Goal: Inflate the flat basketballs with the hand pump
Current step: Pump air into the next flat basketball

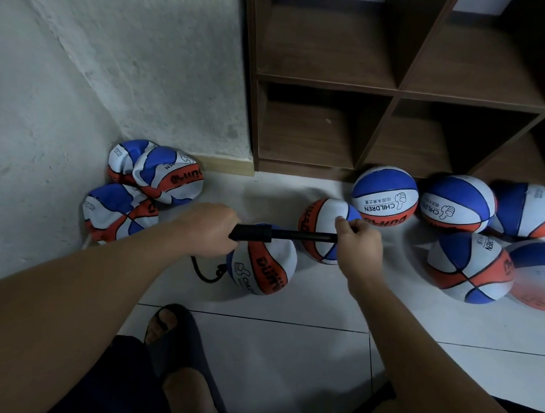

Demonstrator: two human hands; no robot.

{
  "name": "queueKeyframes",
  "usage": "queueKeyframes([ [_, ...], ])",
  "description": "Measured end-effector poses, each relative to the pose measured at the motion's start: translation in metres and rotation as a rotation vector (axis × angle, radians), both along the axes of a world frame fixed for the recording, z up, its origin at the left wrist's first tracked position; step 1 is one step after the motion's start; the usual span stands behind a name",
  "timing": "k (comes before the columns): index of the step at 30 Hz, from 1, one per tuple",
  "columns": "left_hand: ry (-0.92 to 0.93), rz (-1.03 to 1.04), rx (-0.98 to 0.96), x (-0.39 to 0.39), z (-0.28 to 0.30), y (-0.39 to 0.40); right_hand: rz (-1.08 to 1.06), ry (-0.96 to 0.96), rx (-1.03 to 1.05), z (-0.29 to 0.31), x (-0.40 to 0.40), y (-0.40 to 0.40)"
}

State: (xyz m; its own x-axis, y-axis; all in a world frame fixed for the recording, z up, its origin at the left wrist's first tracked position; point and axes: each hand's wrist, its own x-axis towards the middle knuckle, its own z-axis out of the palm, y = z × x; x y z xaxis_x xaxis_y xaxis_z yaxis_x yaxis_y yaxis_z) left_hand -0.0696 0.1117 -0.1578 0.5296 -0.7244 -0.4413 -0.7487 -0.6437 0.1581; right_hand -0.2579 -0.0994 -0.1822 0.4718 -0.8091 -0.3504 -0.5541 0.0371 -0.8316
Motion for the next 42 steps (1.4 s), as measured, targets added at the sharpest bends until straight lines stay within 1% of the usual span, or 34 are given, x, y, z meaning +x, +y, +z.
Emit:
queueKeyframes([
  [4,0.04,-0.034,0.001,-0.016,0.009,-0.01,0.056,0.001,-0.067,0.001,0.007,0.025],
  [8,0.085,-0.015,-0.032,-0.025,0.007,-0.014,0.138,-0.049,-0.119,0.011,0.012,0.056],
  [11,0.105,-0.05,-0.004,-0.031,0.005,-0.014,0.188,-0.06,-0.098,0.006,0.01,0.073],
  [14,0.087,-0.096,0.005,-0.035,0.005,-0.015,0.184,-0.062,-0.055,0.0,0.01,0.079],
  [18,0.089,-0.07,-0.015,-0.03,0.002,-0.014,0.189,-0.076,-0.056,0.002,0.013,0.075],
  [22,0.139,-0.07,-0.014,-0.028,0.001,-0.016,0.199,-0.068,-0.038,0.003,0.012,0.07],
  [24,0.149,-0.052,-0.029,-0.025,0.003,-0.015,0.18,-0.056,-0.051,0.004,0.011,0.06],
  [30,0.085,0.024,-0.015,-0.002,0.005,-0.003,-0.035,-0.025,-0.018,0.006,-0.001,0.002],
  [33,0.061,0.012,0.001,-0.008,0.008,-0.006,-0.059,-0.007,-0.011,0.0,-0.002,-0.001],
  [38,0.062,-0.017,0.019,-0.026,0.005,-0.016,0.042,0.02,-0.08,-0.009,0.006,0.036],
  [42,0.054,-0.047,0.03,-0.033,0.003,-0.02,0.143,-0.022,-0.093,-0.009,0.01,0.058],
])
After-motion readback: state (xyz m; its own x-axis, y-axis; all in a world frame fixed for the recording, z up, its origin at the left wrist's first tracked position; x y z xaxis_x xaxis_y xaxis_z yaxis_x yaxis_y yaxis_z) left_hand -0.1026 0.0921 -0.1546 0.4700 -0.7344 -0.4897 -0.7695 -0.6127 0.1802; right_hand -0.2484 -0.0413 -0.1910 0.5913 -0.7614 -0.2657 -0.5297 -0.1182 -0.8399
